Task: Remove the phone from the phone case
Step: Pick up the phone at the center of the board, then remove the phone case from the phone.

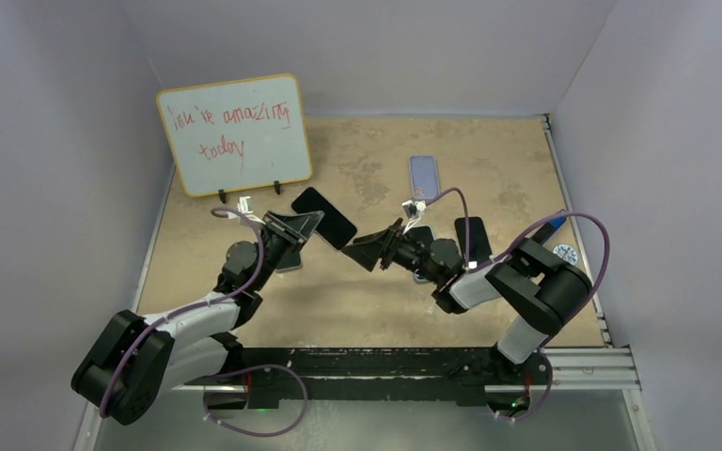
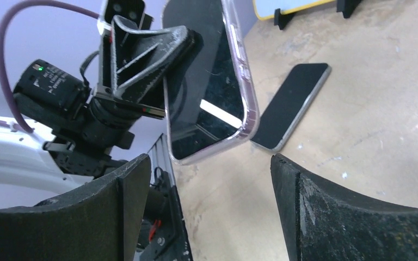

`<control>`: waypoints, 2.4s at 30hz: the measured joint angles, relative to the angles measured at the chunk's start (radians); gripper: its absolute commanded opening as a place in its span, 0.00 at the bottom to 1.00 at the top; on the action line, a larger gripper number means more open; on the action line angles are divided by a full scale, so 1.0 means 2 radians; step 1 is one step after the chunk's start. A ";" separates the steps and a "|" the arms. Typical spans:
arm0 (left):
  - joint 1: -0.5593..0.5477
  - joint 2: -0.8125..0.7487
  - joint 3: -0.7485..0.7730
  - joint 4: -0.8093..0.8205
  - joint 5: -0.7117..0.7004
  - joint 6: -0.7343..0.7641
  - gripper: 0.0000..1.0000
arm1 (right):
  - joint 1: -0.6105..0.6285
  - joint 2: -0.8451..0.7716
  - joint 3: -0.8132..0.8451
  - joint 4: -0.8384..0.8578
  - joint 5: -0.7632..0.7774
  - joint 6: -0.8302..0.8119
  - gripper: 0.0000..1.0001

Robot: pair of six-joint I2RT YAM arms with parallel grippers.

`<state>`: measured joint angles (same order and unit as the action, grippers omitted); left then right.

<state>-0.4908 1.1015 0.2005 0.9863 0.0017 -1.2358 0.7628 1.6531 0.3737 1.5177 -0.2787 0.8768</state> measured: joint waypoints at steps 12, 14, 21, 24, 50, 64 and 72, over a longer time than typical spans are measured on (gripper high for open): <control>0.000 0.025 0.000 0.035 -0.008 -0.047 0.00 | 0.019 0.009 0.025 0.002 -0.002 0.011 0.68; -0.001 0.027 0.000 0.037 -0.008 -0.054 0.00 | 0.021 0.009 0.027 0.003 -0.003 0.011 0.65; -0.011 0.031 -0.001 0.048 -0.009 -0.067 0.00 | 0.022 0.009 0.030 0.003 -0.003 0.010 0.47; -0.018 0.032 -0.001 0.051 -0.012 -0.068 0.00 | 0.023 0.009 0.030 0.003 -0.005 0.008 0.36; -0.010 0.049 0.006 0.051 0.075 -0.104 0.00 | 0.014 -0.022 -0.009 0.014 -0.090 -0.129 0.00; 0.035 0.066 0.055 0.027 0.216 -0.057 0.00 | -0.029 -0.055 -0.025 -0.010 -0.109 -0.169 0.27; 0.073 0.066 0.085 -0.010 0.299 -0.006 0.00 | -0.038 -0.134 -0.032 -0.081 -0.148 -0.205 0.57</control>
<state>-0.3454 1.2327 0.3710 0.9661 0.5995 -1.2480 0.6861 1.3861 0.3096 1.3563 -0.5755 0.4671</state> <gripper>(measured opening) 0.149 0.466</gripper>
